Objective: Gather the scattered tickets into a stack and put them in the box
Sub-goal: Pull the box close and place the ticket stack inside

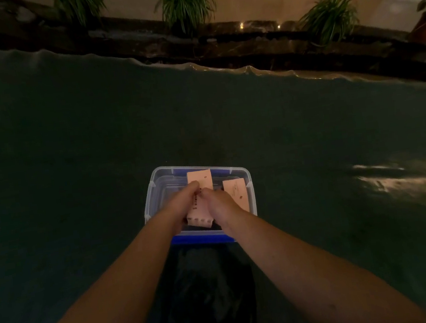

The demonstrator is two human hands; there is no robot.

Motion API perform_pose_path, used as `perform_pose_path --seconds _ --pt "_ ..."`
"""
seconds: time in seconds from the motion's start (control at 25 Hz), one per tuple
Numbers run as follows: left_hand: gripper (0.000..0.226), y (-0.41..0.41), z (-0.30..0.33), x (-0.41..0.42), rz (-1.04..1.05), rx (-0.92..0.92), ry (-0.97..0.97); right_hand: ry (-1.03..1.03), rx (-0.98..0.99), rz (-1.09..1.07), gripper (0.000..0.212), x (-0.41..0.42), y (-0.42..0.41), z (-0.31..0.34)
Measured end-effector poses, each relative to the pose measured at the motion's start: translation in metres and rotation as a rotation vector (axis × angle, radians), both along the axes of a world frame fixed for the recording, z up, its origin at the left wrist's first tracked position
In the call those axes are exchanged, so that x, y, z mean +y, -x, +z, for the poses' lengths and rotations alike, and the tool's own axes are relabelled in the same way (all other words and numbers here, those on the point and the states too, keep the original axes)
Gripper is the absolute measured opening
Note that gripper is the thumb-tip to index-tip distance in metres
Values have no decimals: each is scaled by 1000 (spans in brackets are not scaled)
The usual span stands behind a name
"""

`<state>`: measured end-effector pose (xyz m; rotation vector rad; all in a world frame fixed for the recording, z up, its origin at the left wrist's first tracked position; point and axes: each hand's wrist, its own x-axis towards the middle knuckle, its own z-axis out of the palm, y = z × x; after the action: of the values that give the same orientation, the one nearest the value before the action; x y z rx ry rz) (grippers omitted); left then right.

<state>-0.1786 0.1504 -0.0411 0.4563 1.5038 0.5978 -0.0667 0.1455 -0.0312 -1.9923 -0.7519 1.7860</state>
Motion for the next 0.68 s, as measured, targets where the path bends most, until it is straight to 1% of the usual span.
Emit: perform_pose_path --seconds 0.08,0.2,0.28,0.4,0.48,0.6,0.68 --pt "30 -1 -3 1 -31 20 -7 -3 -12 -17 36 0 3 -6" --pt "29 -6 -4 3 -79 72 -32 -29 -29 -25 32 1 3 -7" --pt "30 -10 -4 3 -107 103 -31 -35 -90 23 32 2 2 -7" --pt "32 -13 -2 4 -132 158 -21 -50 -199 152 35 5 3 -10" --pt "30 -13 1 5 -133 184 -19 -45 -224 185 34 6 5 -7" --pt "23 -10 9 4 -156 235 -21 -45 -247 177 29 3 5 -3" --pt "22 -7 13 3 -216 240 -25 -93 -235 182 19 -5 -2 9"
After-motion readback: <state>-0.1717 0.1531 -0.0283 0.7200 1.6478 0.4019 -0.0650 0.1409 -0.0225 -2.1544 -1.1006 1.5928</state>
